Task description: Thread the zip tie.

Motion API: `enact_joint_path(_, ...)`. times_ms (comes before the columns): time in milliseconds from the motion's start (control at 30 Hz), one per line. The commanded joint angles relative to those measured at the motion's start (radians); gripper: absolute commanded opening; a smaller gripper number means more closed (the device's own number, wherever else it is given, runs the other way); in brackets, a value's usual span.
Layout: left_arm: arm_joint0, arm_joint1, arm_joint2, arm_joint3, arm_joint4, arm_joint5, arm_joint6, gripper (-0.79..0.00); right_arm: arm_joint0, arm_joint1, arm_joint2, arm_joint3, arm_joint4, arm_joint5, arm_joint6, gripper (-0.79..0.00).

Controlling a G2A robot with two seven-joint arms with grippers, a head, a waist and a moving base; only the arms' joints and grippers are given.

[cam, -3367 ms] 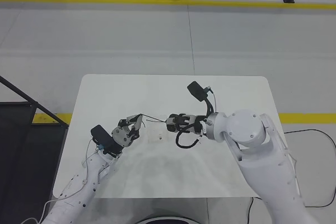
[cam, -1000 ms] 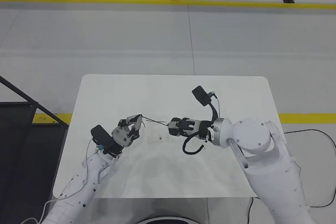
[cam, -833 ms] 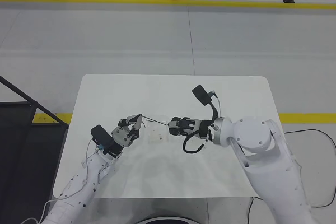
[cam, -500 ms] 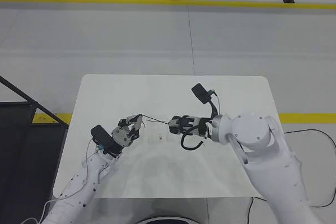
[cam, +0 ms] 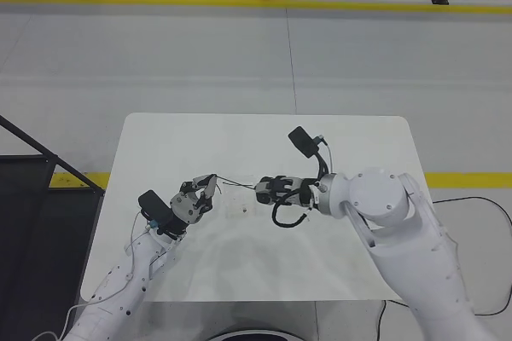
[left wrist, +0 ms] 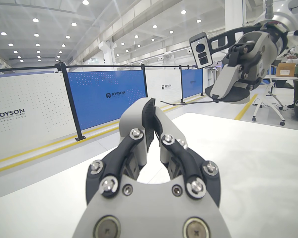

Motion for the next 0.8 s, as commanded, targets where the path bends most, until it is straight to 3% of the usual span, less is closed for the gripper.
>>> enact_joint_path(0, 0.0, 0.0, 0.0, 0.0, 0.0, 0.0, 0.0, -0.785, 0.002, 0.001, -0.003, 0.001, 0.003, -0.001, -0.002, -0.785)
enact_joint_path(767, 0.0, 0.0, 0.0, 0.0, 0.0, 0.0, 0.0, -0.785, 0.01, 0.008, -0.028, 0.005, 0.041, -0.004, -0.04, -0.785)
